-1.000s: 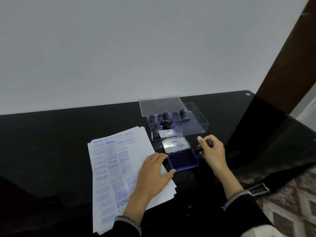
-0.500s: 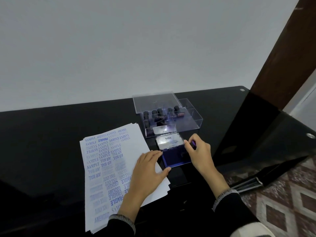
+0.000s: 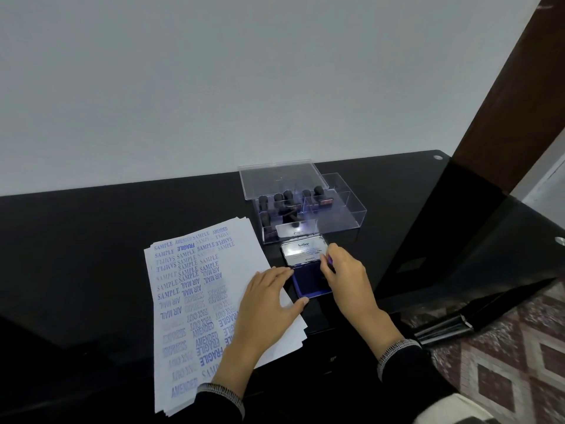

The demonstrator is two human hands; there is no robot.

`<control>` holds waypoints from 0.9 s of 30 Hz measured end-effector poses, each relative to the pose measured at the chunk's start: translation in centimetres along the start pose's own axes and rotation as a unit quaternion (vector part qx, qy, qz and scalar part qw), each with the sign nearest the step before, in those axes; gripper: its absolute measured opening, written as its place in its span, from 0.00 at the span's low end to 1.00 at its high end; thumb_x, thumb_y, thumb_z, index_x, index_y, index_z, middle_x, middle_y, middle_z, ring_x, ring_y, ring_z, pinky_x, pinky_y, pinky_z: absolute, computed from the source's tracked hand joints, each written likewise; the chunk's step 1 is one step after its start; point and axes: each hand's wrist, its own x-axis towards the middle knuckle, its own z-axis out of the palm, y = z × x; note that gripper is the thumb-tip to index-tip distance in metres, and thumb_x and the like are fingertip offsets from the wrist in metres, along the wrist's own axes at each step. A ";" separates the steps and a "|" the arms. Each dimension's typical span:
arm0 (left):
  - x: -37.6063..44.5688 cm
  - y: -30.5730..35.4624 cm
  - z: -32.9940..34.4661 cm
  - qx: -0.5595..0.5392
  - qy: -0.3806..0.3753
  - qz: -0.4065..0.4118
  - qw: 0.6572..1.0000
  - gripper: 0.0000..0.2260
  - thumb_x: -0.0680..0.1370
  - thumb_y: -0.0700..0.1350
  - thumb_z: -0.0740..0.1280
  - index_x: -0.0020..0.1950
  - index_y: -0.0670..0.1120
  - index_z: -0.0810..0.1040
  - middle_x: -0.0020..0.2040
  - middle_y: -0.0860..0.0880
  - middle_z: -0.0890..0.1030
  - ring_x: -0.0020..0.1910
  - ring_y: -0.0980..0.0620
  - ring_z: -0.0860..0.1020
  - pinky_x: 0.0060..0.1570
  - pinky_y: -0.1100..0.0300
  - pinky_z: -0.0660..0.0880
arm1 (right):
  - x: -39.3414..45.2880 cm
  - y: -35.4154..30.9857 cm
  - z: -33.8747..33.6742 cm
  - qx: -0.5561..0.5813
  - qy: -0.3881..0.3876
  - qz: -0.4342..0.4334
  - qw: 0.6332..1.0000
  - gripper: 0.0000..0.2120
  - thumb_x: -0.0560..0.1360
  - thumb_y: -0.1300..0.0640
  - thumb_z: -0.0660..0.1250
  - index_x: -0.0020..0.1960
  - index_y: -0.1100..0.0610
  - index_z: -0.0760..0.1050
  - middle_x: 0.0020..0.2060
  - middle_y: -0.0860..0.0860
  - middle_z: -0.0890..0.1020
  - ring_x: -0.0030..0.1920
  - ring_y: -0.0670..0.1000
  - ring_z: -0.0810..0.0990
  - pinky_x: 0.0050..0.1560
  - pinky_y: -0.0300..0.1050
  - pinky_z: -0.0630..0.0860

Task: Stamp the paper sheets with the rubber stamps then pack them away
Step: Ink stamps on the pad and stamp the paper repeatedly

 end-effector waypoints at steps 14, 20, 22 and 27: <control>0.8 -3.5 -8.5 -0.101 0.115 -0.146 0.977 0.12 0.80 0.49 0.63 0.63 0.51 0.77 0.60 0.58 0.76 0.61 0.58 0.72 0.62 0.57 0.67 | -0.4 0.1 0.7 -0.046 0.013 -0.006 0.999 0.09 0.78 0.60 0.63 0.41 0.55 0.65 0.35 0.51 0.72 0.30 0.52 0.73 0.29 0.50 0.75; -0.8 -9.5 -11.4 -0.020 0.155 -0.221 0.963 0.14 0.80 0.50 0.63 0.65 0.49 0.75 0.66 0.51 0.74 0.61 0.51 0.74 0.59 0.47 0.74 | -0.4 0.1 0.7 0.009 0.034 0.025 0.999 0.11 0.78 0.60 0.63 0.39 0.55 0.63 0.33 0.51 0.72 0.31 0.53 0.73 0.29 0.50 0.74; -1.3 -10.8 -11.3 0.008 0.143 -0.221 0.965 0.16 0.80 0.49 0.63 0.67 0.47 0.74 0.69 0.49 0.72 0.70 0.48 0.67 0.66 0.44 0.68 | -0.5 -0.1 0.6 -0.006 0.041 0.009 0.999 0.13 0.77 0.61 0.64 0.39 0.55 0.62 0.32 0.50 0.70 0.29 0.52 0.71 0.27 0.48 0.72; -2.0 -11.8 -10.3 0.085 0.140 -0.217 0.962 0.21 0.80 0.51 0.63 0.70 0.45 0.71 0.74 0.47 0.67 0.77 0.48 0.56 0.75 0.47 0.53 | -0.7 -0.1 0.6 0.001 0.043 0.011 0.999 0.12 0.77 0.62 0.64 0.39 0.56 0.63 0.32 0.51 0.70 0.29 0.53 0.70 0.27 0.48 0.72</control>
